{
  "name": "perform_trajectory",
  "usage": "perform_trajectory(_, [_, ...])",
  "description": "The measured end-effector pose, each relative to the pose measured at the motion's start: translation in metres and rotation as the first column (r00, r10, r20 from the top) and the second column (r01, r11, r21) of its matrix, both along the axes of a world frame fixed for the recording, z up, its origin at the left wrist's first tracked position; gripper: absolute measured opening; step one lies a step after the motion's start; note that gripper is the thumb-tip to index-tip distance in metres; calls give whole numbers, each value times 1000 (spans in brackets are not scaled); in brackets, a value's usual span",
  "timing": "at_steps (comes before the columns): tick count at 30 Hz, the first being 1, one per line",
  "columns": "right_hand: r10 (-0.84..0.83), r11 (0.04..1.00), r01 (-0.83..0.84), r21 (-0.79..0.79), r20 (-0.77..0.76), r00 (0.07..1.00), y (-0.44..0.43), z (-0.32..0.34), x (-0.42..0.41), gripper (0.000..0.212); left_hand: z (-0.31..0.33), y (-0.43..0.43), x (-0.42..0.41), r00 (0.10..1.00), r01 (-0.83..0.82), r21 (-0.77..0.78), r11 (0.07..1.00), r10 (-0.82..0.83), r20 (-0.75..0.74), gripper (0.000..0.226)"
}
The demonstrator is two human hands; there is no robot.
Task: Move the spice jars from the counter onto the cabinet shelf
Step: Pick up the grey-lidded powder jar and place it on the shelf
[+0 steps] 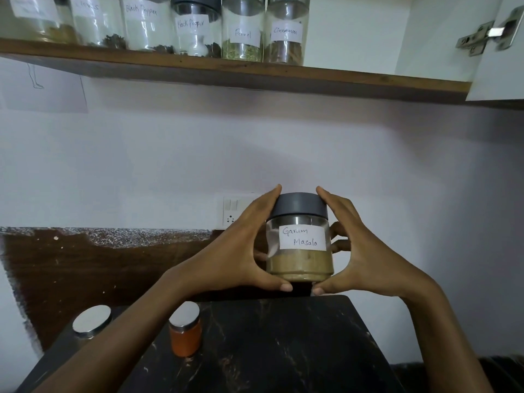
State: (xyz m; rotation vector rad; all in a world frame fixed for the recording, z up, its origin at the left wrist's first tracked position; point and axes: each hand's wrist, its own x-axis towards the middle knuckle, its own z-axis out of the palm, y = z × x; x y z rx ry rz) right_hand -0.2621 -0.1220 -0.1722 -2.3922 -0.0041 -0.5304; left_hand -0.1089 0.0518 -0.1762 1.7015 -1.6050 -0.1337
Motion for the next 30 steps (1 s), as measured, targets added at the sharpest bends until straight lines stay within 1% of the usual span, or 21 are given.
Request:
perform_trajectory(4, [37,999,-37,32,1,999,-3,1,-3,122,4,2,0,994,51,-65,997,-57,-89,122])
perform_trajectory(8, [46,997,-47,57,19,999,-5,3,-4,119,4,3,2,966,115,-67,991,-128,-225,120])
perform_trajectory(10, [32,998,-34,49,33,999,-5,4,-3,116,4,3,3,961,125,-53,991,-134,-243,120])
perform_trajectory(12, [13,999,-15,32,51,999,-4,7,-3,114,8,3,3,966,114,-55,992,-123,-228,120])
perform_trajectory(17, [-24,999,28,-45,92,995,-7,35,-2,113,39,0,6,993,83,-91,992,-91,-78,119])
perform_trajectory(21, [-30,992,50,-115,168,985,-15,78,-1,119,85,-10,10,993,114,-142,983,-108,45,117])
perform_trajectory(25, [-52,983,91,-161,234,971,-28,121,3,123,134,-25,18,981,112,-164,980,-84,173,118])
perform_trajectory(28, [-100,966,165,-199,301,948,-42,154,6,123,172,-42,23,951,96,-196,976,-32,307,119])
perform_trajectory(30, [-114,945,210,-251,350,930,-53,176,11,125,197,-56,25,896,59,-242,968,56,441,122])
